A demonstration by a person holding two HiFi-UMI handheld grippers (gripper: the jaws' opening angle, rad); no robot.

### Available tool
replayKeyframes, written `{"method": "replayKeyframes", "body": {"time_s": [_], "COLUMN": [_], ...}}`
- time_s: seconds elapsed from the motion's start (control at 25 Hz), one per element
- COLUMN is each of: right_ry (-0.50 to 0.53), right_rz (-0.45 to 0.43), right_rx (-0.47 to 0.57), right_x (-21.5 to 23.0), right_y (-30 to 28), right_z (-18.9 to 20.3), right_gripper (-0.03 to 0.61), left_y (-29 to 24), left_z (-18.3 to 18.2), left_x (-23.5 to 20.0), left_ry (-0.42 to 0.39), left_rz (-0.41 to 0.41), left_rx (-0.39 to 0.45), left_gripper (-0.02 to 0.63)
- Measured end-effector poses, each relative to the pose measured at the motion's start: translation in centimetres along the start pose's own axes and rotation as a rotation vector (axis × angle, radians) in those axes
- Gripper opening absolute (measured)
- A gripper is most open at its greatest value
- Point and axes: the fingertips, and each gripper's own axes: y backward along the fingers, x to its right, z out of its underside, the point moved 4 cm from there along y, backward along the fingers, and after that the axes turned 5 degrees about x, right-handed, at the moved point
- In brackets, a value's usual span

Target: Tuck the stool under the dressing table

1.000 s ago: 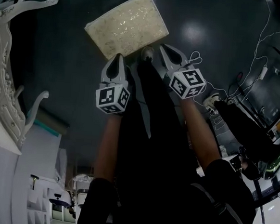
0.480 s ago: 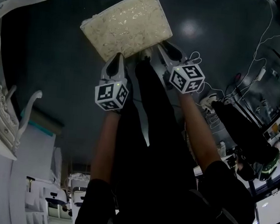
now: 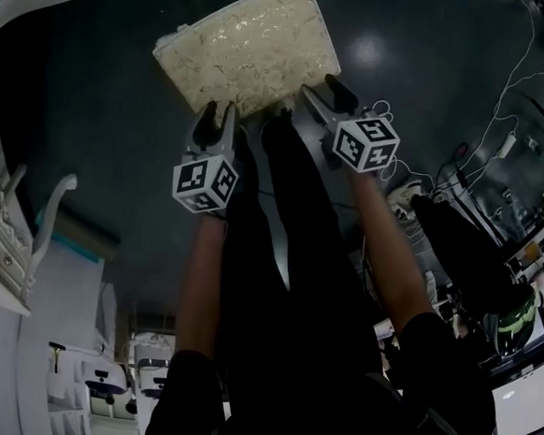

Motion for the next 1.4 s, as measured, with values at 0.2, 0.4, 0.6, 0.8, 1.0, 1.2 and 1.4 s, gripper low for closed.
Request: {"method": "replayKeyframes", "body": {"time_s": [0.2, 0.4, 0.6, 0.8, 1.0, 1.2, 1.4], "right_ry": [-0.019, 0.010, 0.017, 0.015, 0.003, 0.044, 0.029], "right_rz": [-0.016, -0.021, -0.042, -0.049, -0.058, -0.073, -0.095], "right_rx": [-0.021, -0.051, -0.106, -0.132, -0.144, -0.192, -0.222], "right_x": [0.8, 2.2, 4.3, 5.7, 7.1, 7.5, 8.0], "right_y": [-1.5, -3.4, -5.1, -6.6, -8.0, -9.0, -9.6], "right_z": [0.3, 0.8, 1.3, 1.6, 1.5, 2.1, 2.5], "right_gripper": [0.363, 0.503, 0.569, 0.597, 0.597, 0.597, 0.598], "left_y": [-1.0, -1.3, -2.1, -2.8, -2.7, -2.6, -3.6], "left_z": [1.6, 2.7, 3.1, 3.3, 3.5, 3.2, 4.6], "left_x": [-0.8, -2.5, -5.2, -6.5, -6.4, -7.2, -8.7], "left_ry": [0.024, 0.051, 0.072, 0.092, 0.085, 0.115, 0.178], "left_rz": [0.006, -0.019, -0.056, -0.069, -0.054, -0.096, -0.121], "left_rx": [-0.055, -0.065, -0.072, -0.071, -0.059, -0.036, -0.071], "left_gripper": [0.261, 0.362, 0.399, 0.448, 0.462, 0.468, 0.480]}}
